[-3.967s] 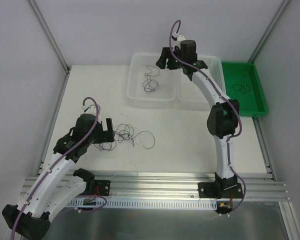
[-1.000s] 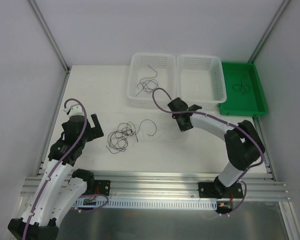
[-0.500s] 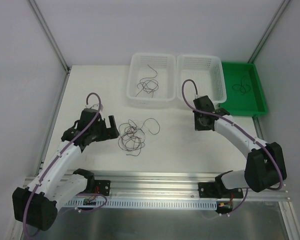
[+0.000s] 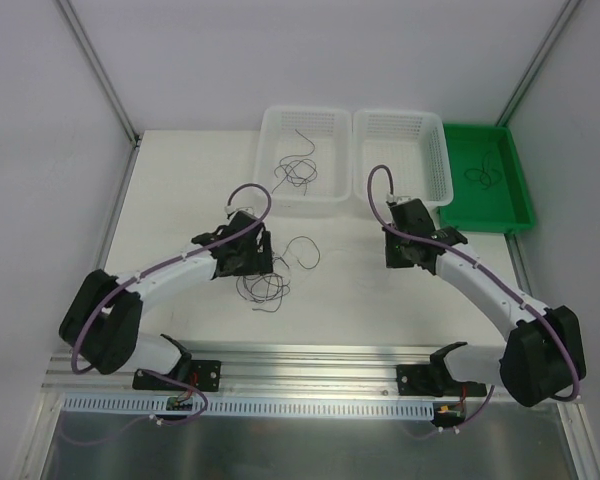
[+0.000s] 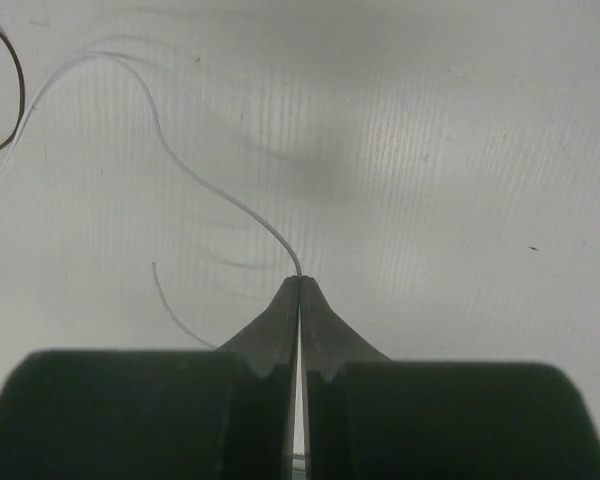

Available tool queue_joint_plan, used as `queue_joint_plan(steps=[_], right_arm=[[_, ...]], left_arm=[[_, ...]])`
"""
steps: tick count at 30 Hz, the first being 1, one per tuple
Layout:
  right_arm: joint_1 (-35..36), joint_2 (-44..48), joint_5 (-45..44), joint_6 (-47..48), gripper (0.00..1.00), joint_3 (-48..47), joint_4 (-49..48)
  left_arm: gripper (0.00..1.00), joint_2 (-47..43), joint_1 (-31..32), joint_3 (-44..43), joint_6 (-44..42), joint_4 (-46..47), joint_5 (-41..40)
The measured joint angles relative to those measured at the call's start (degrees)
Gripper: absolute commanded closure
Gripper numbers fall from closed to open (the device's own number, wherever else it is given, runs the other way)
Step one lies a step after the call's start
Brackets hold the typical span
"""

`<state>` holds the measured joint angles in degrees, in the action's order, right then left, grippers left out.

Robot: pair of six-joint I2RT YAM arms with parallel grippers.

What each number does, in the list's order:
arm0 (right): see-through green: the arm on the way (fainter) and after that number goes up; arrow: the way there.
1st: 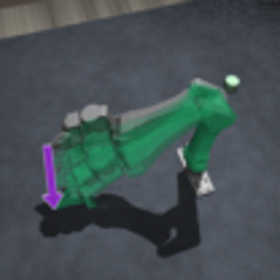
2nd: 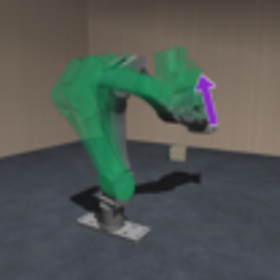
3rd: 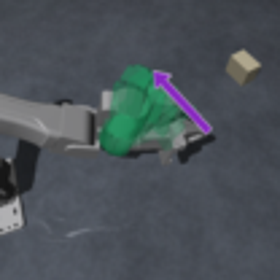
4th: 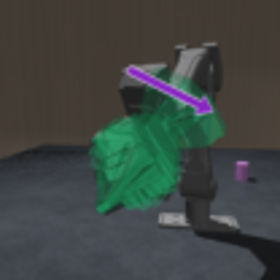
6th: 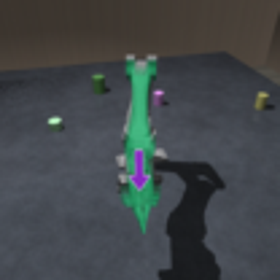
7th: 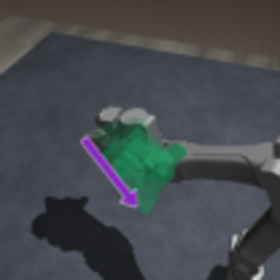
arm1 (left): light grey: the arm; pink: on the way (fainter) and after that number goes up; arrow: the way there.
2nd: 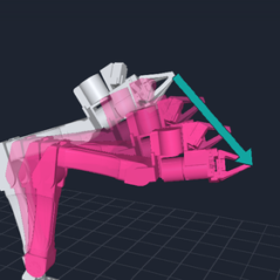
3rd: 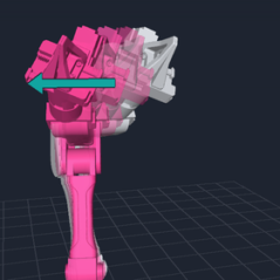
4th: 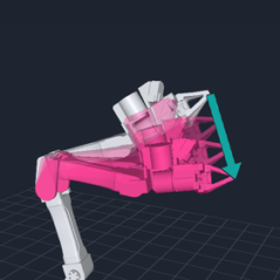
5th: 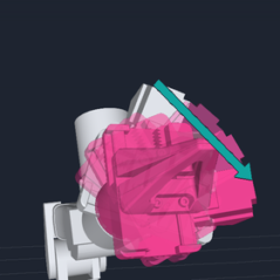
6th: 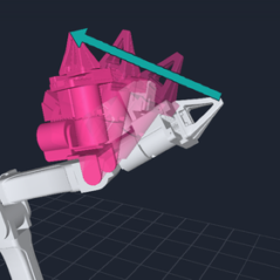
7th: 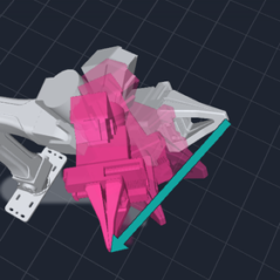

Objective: Untangle the cables
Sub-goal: Untie the cable.

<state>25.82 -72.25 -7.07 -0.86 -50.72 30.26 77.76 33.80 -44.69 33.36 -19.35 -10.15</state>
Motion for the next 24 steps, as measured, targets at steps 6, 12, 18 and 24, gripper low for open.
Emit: queue_joint_plan(steps=[6, 12, 18, 24], right_arm=[[0.0, 1.1, 0.5, 0.0, 0.99, 0.1, -0.1], [0.0, 1.5, 0.2, 0.0, 0.99, 0.9, -0.3], [-2.8, 2.8, -0.3, -0.3, 0.99, 2.0, 0.1], [-5.0, 6.8, -2.4, -1.8, 0.99, 2.8, 0.4]], left_arm=[[0.33, 9.9, 3.0, -4.6, 0.8, 2.0, -4.4], [0.77, 14.1, 3.3, -5.3, 2.6, 2.8, -8.7], [1.00, 11.1, 0.8, -1.8, 4.4, 4.2, -11.9], [1.00, -0.1, -8.5, 7.9, 6.8, 3.8, -13.2]])
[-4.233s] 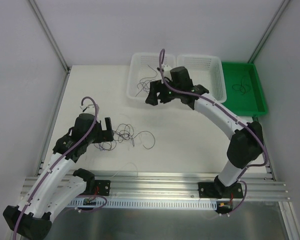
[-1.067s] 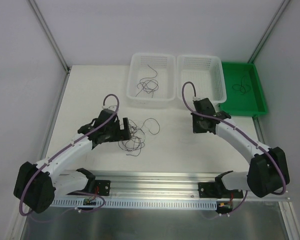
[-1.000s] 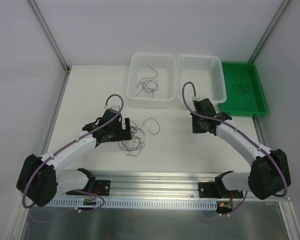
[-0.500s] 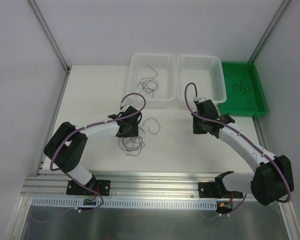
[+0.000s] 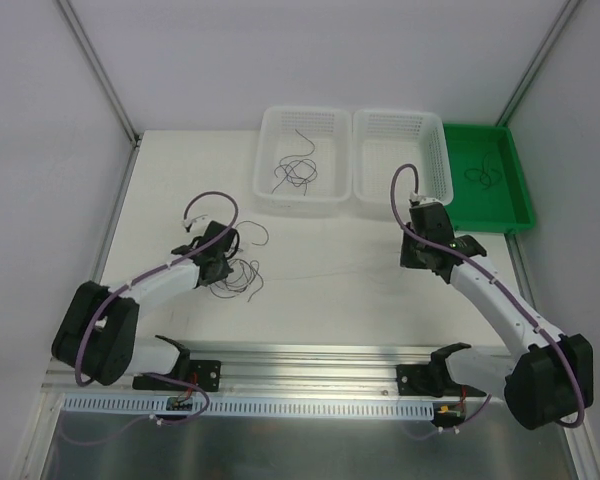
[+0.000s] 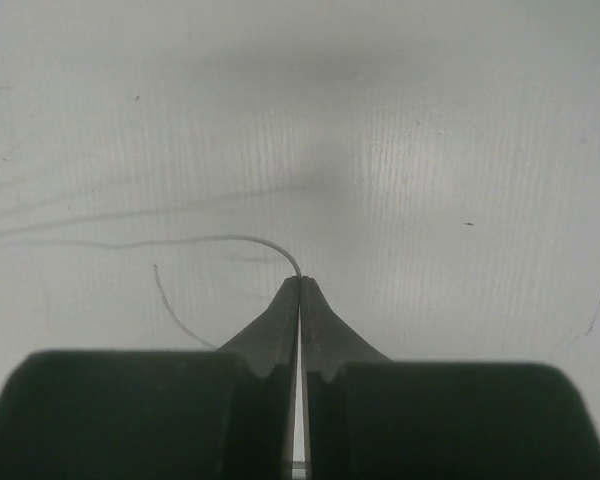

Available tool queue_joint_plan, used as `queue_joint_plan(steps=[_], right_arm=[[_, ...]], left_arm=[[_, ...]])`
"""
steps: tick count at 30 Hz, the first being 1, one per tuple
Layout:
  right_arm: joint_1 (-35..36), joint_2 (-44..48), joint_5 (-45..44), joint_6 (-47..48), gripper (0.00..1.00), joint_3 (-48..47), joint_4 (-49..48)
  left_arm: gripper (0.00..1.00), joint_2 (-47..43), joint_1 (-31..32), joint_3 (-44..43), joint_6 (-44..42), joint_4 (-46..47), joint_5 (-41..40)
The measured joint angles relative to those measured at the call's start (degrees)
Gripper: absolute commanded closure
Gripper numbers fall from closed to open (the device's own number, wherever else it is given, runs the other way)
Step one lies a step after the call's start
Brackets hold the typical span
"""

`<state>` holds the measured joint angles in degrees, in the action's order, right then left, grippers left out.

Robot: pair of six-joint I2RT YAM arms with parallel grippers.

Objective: Untangle the cables
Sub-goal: Untie the cable.

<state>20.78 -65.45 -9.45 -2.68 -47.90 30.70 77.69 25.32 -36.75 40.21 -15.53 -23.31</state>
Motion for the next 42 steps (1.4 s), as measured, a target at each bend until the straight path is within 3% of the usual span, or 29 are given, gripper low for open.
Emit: queue_joint_plan(steps=[5, 9, 12, 13, 14, 17, 19, 25, 28, 35, 42], right_arm=[[-3.3, 2.4, -0.8, -1.1, 0.99, 0.7, -0.2], [-5.4, 3.9, -0.9, -1.5, 0.98, 1.9, 0.2], [-5.5, 4.2, -0.2, -1.6, 0.83, 1.9, 0.2], [-5.5, 4.2, 0.3, -1.6, 0.75, 1.9, 0.3], [-5.5, 4.1, 0.6, -1.4, 0.60, 1.9, 0.3], [-3.9, 4.0, 1.8, -1.4, 0.45, 1.9, 0.4], [0.1, 4.1, 2.3, -1.4, 0.42, 1.9, 0.2], [18.1, 2.8, 5.1, -1.6, 0.41, 0.7, -4.1], [24.3, -3.0, 7.0, -2.2, 0.43, -3.4, -8.1], [31.9, -21.7, 9.0, -4.3, 0.52, -13.8, -17.5], [34.1, -33.0, 12.5, -5.5, 0.55, -17.6, -21.9]], left_arm=[[1.00, -12.0, -5.2, 7.4, 1.9, -0.5, -0.3], [1.00, -20.4, -5.7, 10.3, 2.5, -1.2, -0.2], [1.00, -23.3, -5.9, 10.6, 2.4, -1.0, 0.8], [1.00, -23.4, -5.9, 10.6, 2.4, -1.0, 1.2], [1.00, -23.4, -5.9, 10.6, 2.4, -1.0, 2.2], [1.00, -23.1, -5.7, 10.6, 2.5, -1.0, 5.4], [1.00, -23.1, -5.4, 10.7, 2.5, -1.0, 6.8], [1.00, -24.3, -3.5, 12.3, 2.8, -1.0, 9.9], [1.00, -24.6, -2.3, 12.9, 3.2, -1.0, 11.1], [1.00, -24.4, 2.6, 13.9, 5.0, -0.1, 11.3], [1.00, -22.6, 5.8, 14.1, 6.7, 1.0, 11.1]])
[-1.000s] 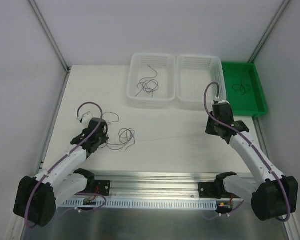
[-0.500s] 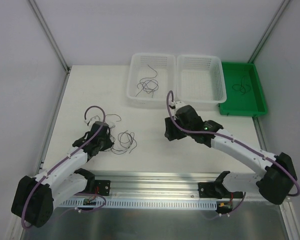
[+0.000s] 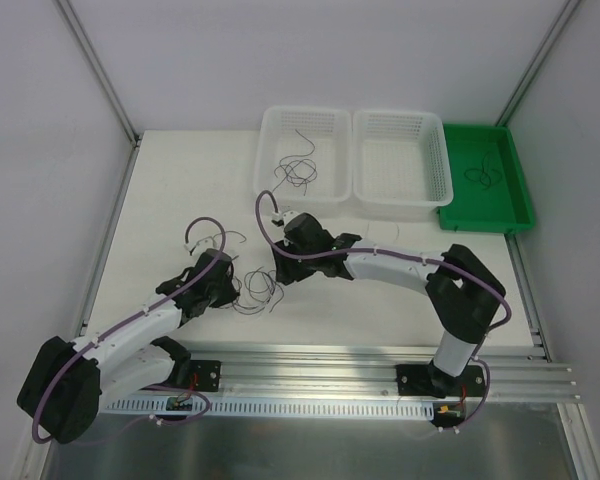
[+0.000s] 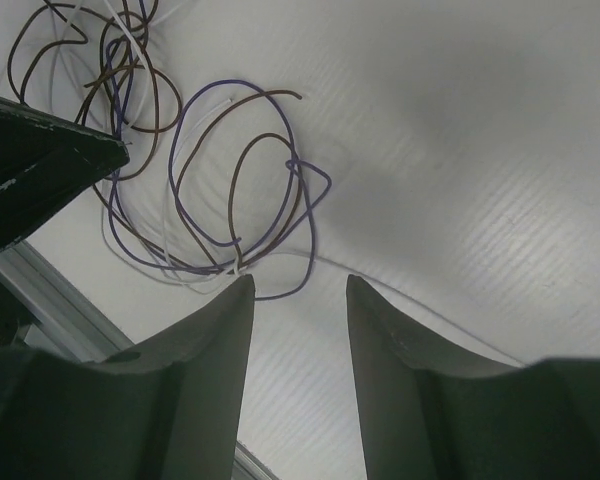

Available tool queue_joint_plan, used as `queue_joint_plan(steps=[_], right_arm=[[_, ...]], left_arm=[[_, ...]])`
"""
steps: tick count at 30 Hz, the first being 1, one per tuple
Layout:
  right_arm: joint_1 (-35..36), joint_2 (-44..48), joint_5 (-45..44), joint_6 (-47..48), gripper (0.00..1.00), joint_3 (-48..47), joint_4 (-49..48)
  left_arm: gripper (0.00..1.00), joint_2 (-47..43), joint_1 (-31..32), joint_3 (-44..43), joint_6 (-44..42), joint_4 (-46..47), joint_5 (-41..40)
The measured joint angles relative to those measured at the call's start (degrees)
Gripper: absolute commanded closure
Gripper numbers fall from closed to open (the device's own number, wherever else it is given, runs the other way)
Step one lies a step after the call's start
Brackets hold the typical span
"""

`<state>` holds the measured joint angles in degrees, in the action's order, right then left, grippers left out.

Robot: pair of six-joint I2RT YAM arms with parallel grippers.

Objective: Untangle the cables
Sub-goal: Untie the cable.

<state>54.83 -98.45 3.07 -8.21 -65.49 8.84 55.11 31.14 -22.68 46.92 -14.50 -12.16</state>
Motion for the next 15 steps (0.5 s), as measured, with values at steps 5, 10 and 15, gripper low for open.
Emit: queue_joint_plan(steps=[5, 10, 15], right_arm=[[1.3, -4.4, 1.8, -0.4, 0.56, -0.5, -2.6], [2.5, -5.1, 2.1, -0.6, 0.57, -0.5, -3.8], [3.6, -5.1, 1.8, -0.5, 0.57, -1.5, -4.0]], left_arm=[[1.00, 1.7, 1.2, 0.0, 0.5, 1.4, -0.1], [1.00, 3.1, 2.5, 0.0, 0.7, 2.4, -0.2], [1.00, 4.0, 3.3, 0.0, 1.0, 3.3, -0.3]])
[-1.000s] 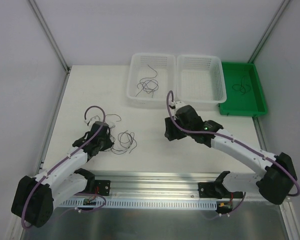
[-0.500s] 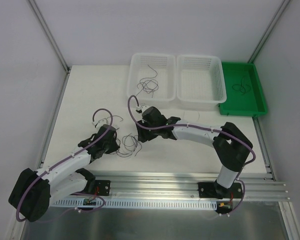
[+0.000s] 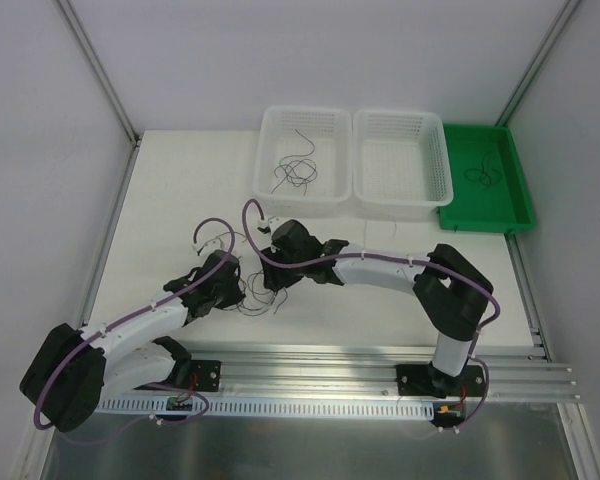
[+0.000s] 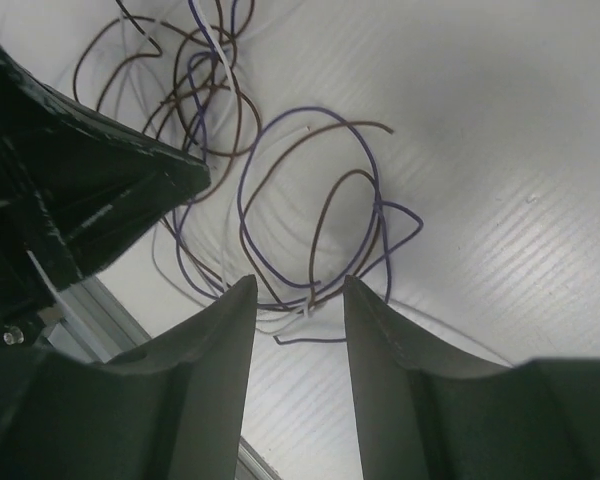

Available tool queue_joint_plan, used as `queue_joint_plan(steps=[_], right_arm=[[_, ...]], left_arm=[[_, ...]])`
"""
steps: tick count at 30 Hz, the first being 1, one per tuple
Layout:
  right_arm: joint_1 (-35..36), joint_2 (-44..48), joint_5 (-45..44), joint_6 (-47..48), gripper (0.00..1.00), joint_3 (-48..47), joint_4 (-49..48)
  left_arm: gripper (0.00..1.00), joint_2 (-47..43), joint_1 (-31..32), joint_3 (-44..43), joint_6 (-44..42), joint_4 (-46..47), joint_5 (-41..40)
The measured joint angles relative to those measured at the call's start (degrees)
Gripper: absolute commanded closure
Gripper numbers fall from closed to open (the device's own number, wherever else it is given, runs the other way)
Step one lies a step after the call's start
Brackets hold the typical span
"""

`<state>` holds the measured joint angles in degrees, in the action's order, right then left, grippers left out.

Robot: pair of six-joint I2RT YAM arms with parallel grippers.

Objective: Untangle the cables
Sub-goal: Untie the cable.

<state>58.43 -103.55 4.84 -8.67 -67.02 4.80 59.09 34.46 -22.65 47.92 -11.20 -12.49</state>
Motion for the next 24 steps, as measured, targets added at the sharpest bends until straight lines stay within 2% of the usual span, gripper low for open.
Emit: queue_joint_plan(steps=[9, 11, 12, 15, 17, 20, 24], right_arm=[[0.3, -4.5, -1.2, -0.3, 0.71, -3.5, -1.9], [0.3, -6.2, -1.4, -0.4, 0.77, -3.6, -1.8], [0.3, -6.8, -1.4, -0.3, 0.86, -3.6, -1.6], [0.3, -7.2, -1.9, -0.3, 0.99, -3.6, -1.1], [0.3, -6.4, -2.9, 0.0, 0.99, -3.5, -1.0], [-0.2, -1.7, -5.7, 1.0, 0.99, -0.7, 0.1], [-4.8, 13.0, -9.4, 2.4, 0.99, 6.1, 4.3]], left_arm=[[1.00, 0.4, 0.5, 0.0, 0.8, 0.5, 0.0], [1.00, 0.5, 0.5, 0.0, 0.9, 0.5, 0.0], [1.00, 0.5, 0.5, 0.0, 0.9, 0.6, 0.0], [1.00, 0.5, 0.5, 0.0, 0.9, 0.7, -0.1], [1.00, 0.5, 0.5, 0.2, 1.0, 0.8, -0.2], [1.00, 0.5, 0.5, 0.8, 1.0, 1.1, -1.2], [1.00, 0.5, 0.5, 1.4, 1.2, 1.6, -2.1]])
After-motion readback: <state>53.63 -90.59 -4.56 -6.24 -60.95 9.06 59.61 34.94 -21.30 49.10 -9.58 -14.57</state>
